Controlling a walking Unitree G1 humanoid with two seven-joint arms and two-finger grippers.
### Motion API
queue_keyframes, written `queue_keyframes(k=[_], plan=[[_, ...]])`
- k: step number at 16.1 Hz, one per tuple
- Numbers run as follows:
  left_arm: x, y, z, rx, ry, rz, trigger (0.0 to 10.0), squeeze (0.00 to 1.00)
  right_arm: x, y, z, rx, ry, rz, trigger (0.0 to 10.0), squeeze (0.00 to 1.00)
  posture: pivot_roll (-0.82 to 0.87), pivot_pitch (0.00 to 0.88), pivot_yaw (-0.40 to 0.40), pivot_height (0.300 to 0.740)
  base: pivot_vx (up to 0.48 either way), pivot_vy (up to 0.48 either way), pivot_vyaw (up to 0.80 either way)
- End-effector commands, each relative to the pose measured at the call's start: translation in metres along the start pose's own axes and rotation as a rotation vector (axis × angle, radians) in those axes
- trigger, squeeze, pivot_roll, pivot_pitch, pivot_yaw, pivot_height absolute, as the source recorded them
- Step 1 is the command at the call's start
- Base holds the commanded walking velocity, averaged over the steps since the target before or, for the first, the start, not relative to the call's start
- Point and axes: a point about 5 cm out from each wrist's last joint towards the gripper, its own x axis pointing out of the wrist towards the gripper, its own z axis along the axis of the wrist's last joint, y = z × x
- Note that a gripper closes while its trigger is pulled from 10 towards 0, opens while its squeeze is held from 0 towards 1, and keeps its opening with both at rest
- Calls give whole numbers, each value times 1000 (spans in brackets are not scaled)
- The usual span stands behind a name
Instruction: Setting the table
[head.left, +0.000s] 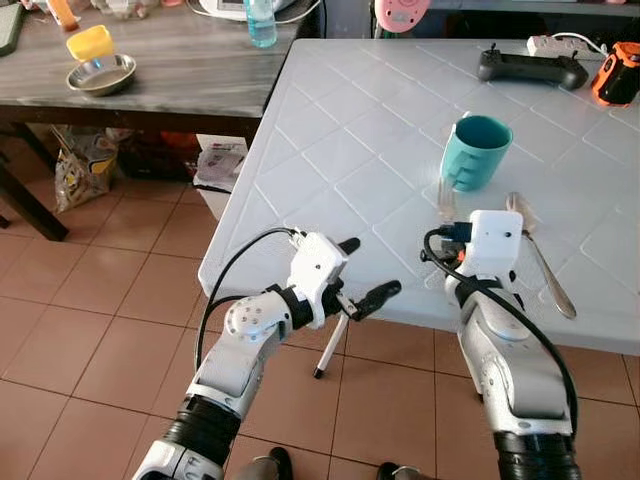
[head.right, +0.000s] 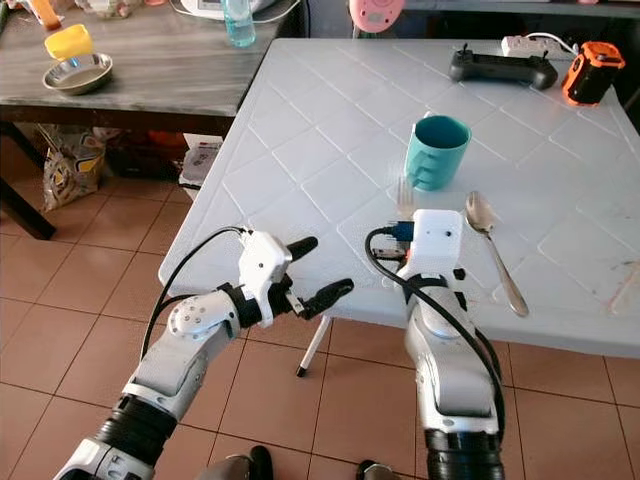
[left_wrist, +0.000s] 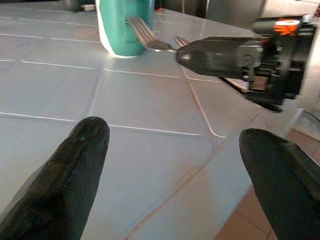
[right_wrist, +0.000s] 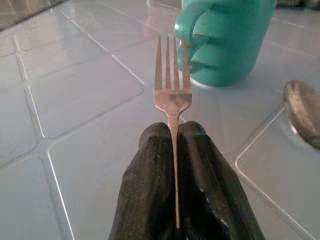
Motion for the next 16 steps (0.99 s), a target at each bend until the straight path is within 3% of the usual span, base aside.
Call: queue_keyframes(k=[1, 10, 11, 12, 13, 16], plan=[[-1, 5, 0, 20, 6, 35, 10000, 0, -4, 2, 9, -10, -57, -3, 0, 0, 23, 136, 63, 740, 0, 0, 0], [0, 23, 2, 17, -8, 200, 10000, 0, -19, 4, 29, -67, -191, 20, 0, 0, 16, 136, 66, 740, 0, 0, 0], [-1, 26, 3, 17, -17, 220, 10000, 0, -21, 2, 30, -70, -202, 7, 745, 0, 16, 136, 66, 740, 0, 0, 0], [-2, 30, 5, 16, -26, 244, 10000, 0, -24, -1, 31, -75, -213, -9, 6431, 0, 16, 136, 69, 740, 0, 0, 0], [-3, 34, 6, 14, -29, 265, 10000, 0, -27, -4, 31, -77, -221, -23, 10000, 0, 16, 136, 69, 740, 0, 0, 0], [-3, 41, 8, 3, -41, 310, 10000, 0, -32, -10, 30, -80, -231, -54, 10000, 0, 15, 131, 68, 740, 0, 0, 0]])
